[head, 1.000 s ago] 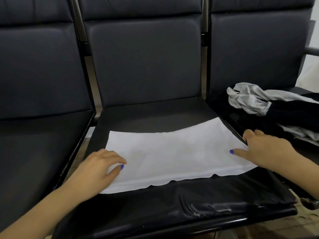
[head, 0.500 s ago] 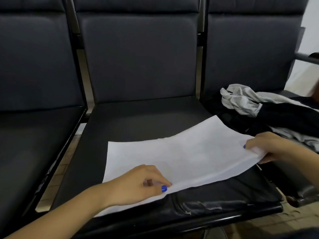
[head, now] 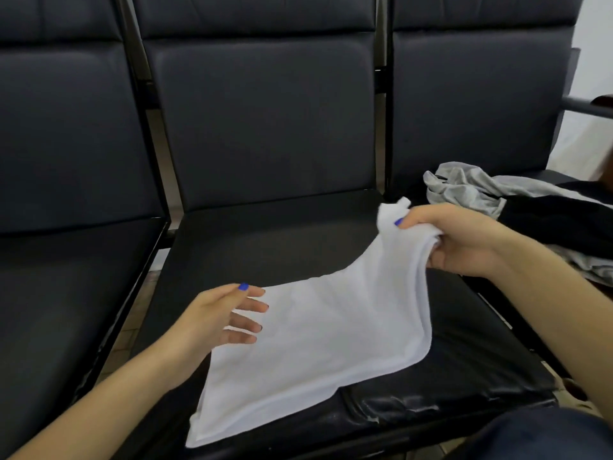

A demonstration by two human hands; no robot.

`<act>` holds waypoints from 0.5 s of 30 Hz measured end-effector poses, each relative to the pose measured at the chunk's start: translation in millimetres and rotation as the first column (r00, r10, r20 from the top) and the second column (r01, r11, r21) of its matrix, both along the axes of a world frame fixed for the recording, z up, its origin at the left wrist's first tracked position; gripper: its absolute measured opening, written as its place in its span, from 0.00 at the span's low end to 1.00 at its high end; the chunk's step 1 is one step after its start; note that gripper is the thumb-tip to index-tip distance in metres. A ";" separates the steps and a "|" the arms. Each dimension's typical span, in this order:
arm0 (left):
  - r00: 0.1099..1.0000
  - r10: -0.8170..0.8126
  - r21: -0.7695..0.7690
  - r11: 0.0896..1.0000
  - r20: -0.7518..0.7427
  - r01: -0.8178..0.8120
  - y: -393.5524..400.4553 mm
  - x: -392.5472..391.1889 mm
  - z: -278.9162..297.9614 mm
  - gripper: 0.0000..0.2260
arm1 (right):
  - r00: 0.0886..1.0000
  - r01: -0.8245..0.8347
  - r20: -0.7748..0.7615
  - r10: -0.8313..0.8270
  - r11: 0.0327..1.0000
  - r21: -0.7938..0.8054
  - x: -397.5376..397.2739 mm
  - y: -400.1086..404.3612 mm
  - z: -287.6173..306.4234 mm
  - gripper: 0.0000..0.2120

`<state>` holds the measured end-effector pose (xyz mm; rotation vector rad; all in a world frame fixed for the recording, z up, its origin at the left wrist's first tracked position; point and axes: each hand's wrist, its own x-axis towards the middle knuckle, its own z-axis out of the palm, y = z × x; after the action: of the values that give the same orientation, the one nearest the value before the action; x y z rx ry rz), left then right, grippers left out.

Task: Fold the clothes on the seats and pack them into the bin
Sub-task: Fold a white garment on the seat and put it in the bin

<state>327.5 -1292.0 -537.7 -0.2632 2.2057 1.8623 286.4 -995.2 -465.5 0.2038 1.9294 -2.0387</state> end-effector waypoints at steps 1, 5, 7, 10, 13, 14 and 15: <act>1.000 0.025 0.059 0.998 0.018 -0.026 -3.6 0.7 -0.6 0.11 | 0.998 -0.060 -0.017 0.060 0.998 0.020 3.0 -15.0 4.9 0.02; 0.977 0.100 0.284 0.947 0.189 -0.152 -12.6 1.1 -6.1 0.14 | 0.960 -0.268 -0.040 0.277 0.951 0.151 15.7 -74.2 12.3 0.04; 0.950 0.105 0.376 0.901 0.295 -0.216 -12.5 1.4 -6.3 0.17 | 0.914 -0.394 -0.020 0.406 0.896 0.203 24.6 -101.4 5.3 0.08; 0.932 0.089 0.375 0.899 0.352 -0.228 -11.0 3.2 -10.3 0.19 | 0.786 -0.613 0.088 0.612 0.751 0.247 42.2 -136.5 -25.2 0.10; 0.931 0.060 0.338 0.922 0.359 -0.190 -12.4 1.7 -18.1 0.21 | 0.715 -0.695 0.214 0.665 0.642 0.325 56.7 -163.4 -60.7 0.07; 0.932 0.053 0.340 0.922 0.358 -0.184 -12.8 0.5 -18.9 0.23 | 0.725 -0.684 0.213 0.655 0.644 0.343 58.4 -170.0 -67.5 0.05; 0.933 0.054 0.338 0.923 0.356 -0.182 -13.8 -1.0 -19.1 0.24 | 0.742 -0.663 0.189 0.643 0.663 0.349 58.7 -175.0 -70.7 0.04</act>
<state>326.5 -1305.8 -556.7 -0.6086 1.6116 2.0631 345.1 -1170.2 -536.2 -0.3193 1.9714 -1.1488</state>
